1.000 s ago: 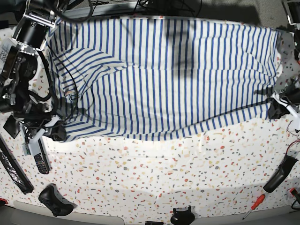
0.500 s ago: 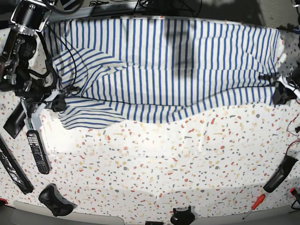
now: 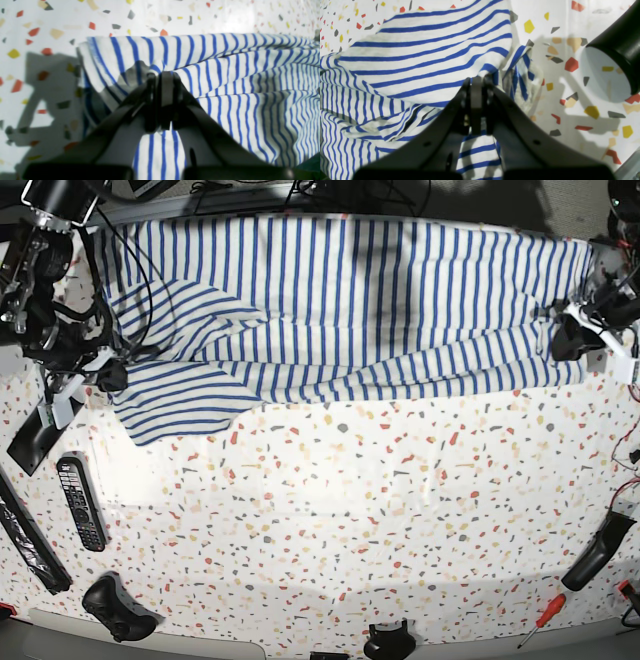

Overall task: Layout the t-shirt on the table in an organized manner, then fold the t-shirt properly
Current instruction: 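Lift the grasped edges and fold them over toward the collar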

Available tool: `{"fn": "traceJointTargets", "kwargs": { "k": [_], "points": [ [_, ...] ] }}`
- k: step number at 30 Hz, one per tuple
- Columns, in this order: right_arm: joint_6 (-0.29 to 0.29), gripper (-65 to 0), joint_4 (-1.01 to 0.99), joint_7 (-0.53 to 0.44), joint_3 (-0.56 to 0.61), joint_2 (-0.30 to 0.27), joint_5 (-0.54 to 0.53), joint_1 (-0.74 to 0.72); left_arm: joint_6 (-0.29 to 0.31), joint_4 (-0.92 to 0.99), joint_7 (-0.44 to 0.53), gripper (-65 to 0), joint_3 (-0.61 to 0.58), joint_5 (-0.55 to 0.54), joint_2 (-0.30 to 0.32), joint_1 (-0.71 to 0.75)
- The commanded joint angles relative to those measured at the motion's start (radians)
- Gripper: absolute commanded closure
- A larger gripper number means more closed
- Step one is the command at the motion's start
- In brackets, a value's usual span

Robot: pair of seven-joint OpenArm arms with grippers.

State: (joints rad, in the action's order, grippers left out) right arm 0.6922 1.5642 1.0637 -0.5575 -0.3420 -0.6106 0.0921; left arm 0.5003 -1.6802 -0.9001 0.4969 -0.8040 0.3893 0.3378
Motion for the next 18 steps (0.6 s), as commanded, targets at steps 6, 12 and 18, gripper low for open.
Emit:
{"fn": "traceJointTargets", "kwargs": {
  "k": [6,12,18],
  "points": [
    [0.006,-17.5,0.018,0.013,-0.005,-0.015,-0.018,-0.011,0.009,-0.018,0.009,0.0,0.007,-0.009,0.005,-0.005],
    [0.006,-28.2,0.018,-0.003,-0.005,-0.016,-0.059,-0.014,0.009,-0.018,0.010,0.0,0.007,-0.010,0.005,-0.005],
    [0.006,-28.2,0.018,-0.035,-0.005,-0.015,-0.232,-0.068,0.009,-0.018,0.010,0.0,0.007,-0.010,0.004,-0.005]
  ]
}}
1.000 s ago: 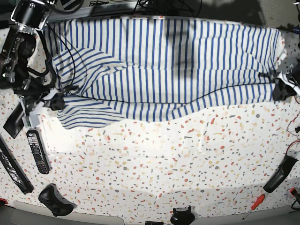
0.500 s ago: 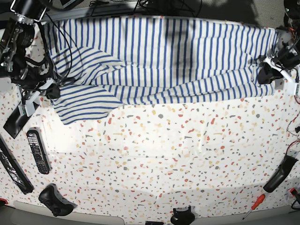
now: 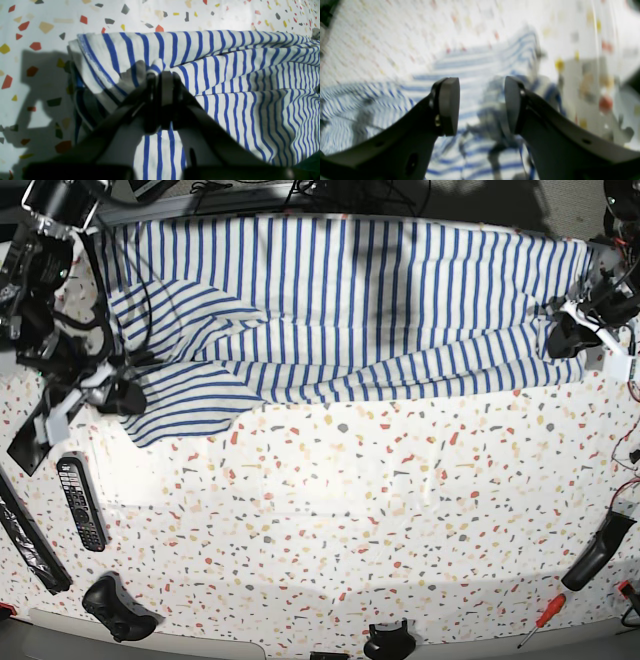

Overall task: Layout the t-shirt on the table in an organized manner, then fold the t-shirt properly
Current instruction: 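Lift the grasped edges and fold them over toward the collar, then regrasp the folded edge with the right gripper and hold with left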

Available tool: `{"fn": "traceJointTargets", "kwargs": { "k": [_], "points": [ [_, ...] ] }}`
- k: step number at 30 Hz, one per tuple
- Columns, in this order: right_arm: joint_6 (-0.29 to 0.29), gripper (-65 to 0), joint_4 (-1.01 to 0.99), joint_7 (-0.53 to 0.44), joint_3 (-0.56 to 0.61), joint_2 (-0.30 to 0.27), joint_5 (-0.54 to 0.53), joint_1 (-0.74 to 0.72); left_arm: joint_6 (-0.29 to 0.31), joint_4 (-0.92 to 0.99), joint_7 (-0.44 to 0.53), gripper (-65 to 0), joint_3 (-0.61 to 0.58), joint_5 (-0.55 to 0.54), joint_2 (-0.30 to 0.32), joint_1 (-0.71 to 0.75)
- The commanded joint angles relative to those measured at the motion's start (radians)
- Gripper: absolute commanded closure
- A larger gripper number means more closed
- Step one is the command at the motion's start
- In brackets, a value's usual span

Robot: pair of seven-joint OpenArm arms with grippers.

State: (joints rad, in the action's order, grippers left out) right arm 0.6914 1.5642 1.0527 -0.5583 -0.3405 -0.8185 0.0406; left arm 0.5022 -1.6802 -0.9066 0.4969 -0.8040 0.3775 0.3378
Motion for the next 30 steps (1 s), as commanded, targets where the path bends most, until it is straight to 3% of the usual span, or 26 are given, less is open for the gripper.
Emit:
{"fn": "traceJointTargets", "kwargs": {
  "k": [1,9,14,17,24,30],
  "points": [
    [0.007,-28.2,0.018,-0.024,-0.005,-0.017,-0.023,-0.032,0.007,-0.018,0.016,0.0,0.007,-0.010,0.016,-0.005],
    [0.007,-28.2,0.018,0.021,-0.005,-0.018,0.012,-0.128,0.007,-0.018,0.016,0.0,0.007,-0.009,0.016,-0.005],
    [0.007,-28.2,-0.009,-0.161,-0.005,-0.016,0.217,-0.160,0.007,-0.018,0.017,0.0,0.007,-0.010,0.016,-0.005],
    [0.007,-28.2,-0.077,-0.231,-0.004,-0.014,0.288,-0.180,0.007,-0.018,0.017,0.0,0.007,-0.010,0.016,-0.005],
    [0.007,-28.2,-0.376,-0.325,0.013,0.002,0.386,-0.276,0.007,-0.018,0.017,0.0,0.007,-0.010,0.016,-0.005],
    [0.007,-28.2,-0.605,-0.386,0.105,0.002,0.504,-0.376,0.007,-0.018,0.017,0.0,0.007,-0.010,0.016,-0.005]
  ]
}}
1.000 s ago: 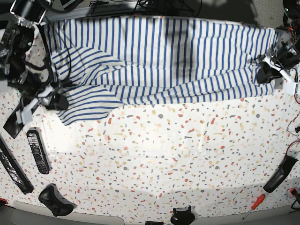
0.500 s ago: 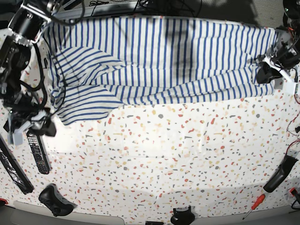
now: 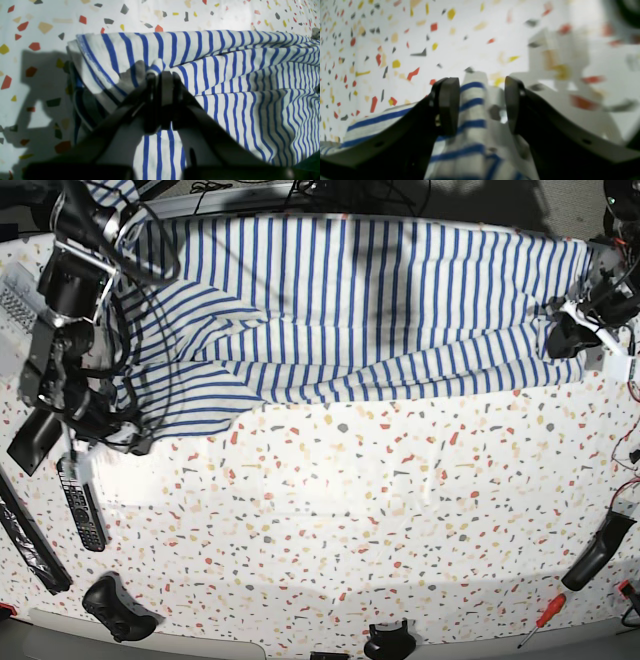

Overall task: Layout the t-shirt on the table in an organized manner, then fold the t-shirt properly
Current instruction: 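Regrasp the folded edge with the right gripper and hold with left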

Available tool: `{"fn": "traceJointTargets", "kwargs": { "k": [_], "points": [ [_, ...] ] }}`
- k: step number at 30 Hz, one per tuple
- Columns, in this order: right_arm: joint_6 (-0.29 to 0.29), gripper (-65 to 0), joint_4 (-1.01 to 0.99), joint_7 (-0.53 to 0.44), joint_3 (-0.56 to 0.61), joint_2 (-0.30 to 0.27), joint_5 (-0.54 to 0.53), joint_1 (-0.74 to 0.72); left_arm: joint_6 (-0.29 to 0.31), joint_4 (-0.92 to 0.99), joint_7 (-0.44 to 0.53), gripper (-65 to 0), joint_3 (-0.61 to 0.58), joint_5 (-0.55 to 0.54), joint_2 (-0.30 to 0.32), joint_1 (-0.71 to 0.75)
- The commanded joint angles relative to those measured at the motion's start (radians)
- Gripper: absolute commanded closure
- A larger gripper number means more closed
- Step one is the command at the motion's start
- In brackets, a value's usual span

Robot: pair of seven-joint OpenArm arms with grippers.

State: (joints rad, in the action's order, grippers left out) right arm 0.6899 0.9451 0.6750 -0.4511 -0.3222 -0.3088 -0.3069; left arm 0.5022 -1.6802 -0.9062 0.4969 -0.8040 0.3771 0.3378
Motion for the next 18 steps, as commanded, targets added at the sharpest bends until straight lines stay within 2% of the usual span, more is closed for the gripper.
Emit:
{"fn": "traceJointTargets", "kwargs": {
  "k": [1,7,13,18],
  "points": [
    [0.008,-28.2,-0.005,-0.006,0.023,-0.016,-0.005,-0.034,0.007,-0.018,0.016,0.0,0.007,-0.010,0.017,-0.005],
    [0.008,-28.2,-0.015,0.071,0.141,-0.016,-0.005,-0.031,0.007,-0.018,0.016,0.0,0.007,-0.010,0.017,-0.005],
    [0.008,-28.2,-0.015,0.209,0.119,-0.033,-0.008,-0.031,0.007,-0.018,0.016,0.0,0.007,-0.010,0.016,-0.005],
    [0.008,-28.0,-0.015,0.217,0.076,-0.053,-0.021,-0.030,0.007,-0.018,0.016,0.0,0.007,-0.010,0.016,-0.005]
  ]
}}
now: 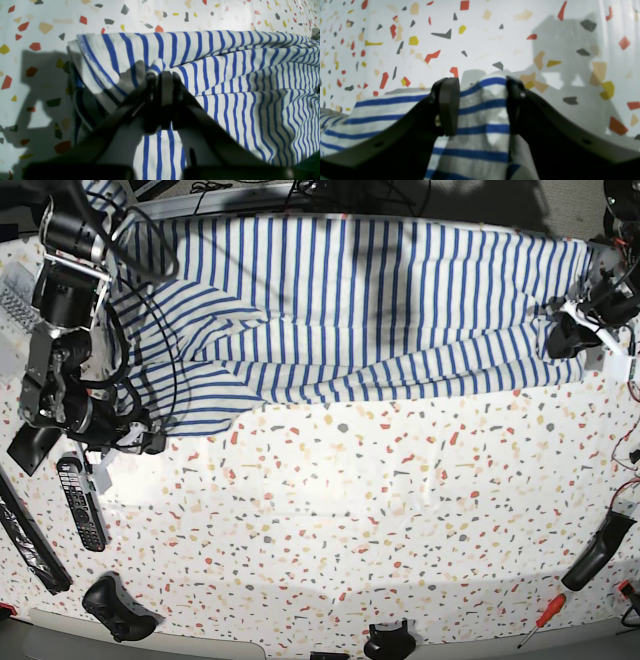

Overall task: Layout the t-shirt on the table in an organized manner, then fold the t-shirt properly
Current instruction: 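Regrasp the folded edge with the right gripper and hold with left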

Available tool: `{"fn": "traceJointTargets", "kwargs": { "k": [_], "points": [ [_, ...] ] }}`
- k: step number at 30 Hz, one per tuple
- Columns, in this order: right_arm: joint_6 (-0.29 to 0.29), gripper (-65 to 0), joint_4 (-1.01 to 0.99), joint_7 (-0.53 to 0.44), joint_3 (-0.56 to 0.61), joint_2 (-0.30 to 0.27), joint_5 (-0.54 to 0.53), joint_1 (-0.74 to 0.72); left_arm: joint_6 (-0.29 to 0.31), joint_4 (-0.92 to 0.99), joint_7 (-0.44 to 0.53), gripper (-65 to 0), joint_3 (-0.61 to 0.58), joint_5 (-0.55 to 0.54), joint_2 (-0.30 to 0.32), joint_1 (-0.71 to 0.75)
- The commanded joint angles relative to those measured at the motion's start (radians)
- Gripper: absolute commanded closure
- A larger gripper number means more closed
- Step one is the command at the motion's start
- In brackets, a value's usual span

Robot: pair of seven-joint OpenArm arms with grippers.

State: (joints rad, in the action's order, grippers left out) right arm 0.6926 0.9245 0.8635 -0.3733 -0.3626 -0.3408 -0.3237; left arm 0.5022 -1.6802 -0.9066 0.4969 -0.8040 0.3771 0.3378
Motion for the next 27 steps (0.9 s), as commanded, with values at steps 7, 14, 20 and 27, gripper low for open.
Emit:
{"fn": "traceJointTargets", "kwargs": {
  "k": [7,14,20,27],
  "points": [
    [0.006,0.0,0.008,0.042,-0.002,-0.017,-0.064,-0.014,0.007,-0.018,0.017,0.0,0.007,-0.010,0.017,-0.005],
    [0.006,0.0,0.091,0.042,-0.002,-0.017,-0.064,-0.011,0.007,-0.018,0.025,0.0,0.007,-0.010,0.017,-0.006],
    [0.006,0.0,0.304,0.044,-0.002,-0.016,-0.134,0.062,0.008,-0.018,0.051,0.0,0.007,-0.009,0.017,-0.008],
    [0.006,0.0,0.634,0.066,-0.002,-0.017,-0.204,0.242,0.008,-0.018,0.082,0.0,0.007,-0.009,0.017,-0.008]
  ]
}}
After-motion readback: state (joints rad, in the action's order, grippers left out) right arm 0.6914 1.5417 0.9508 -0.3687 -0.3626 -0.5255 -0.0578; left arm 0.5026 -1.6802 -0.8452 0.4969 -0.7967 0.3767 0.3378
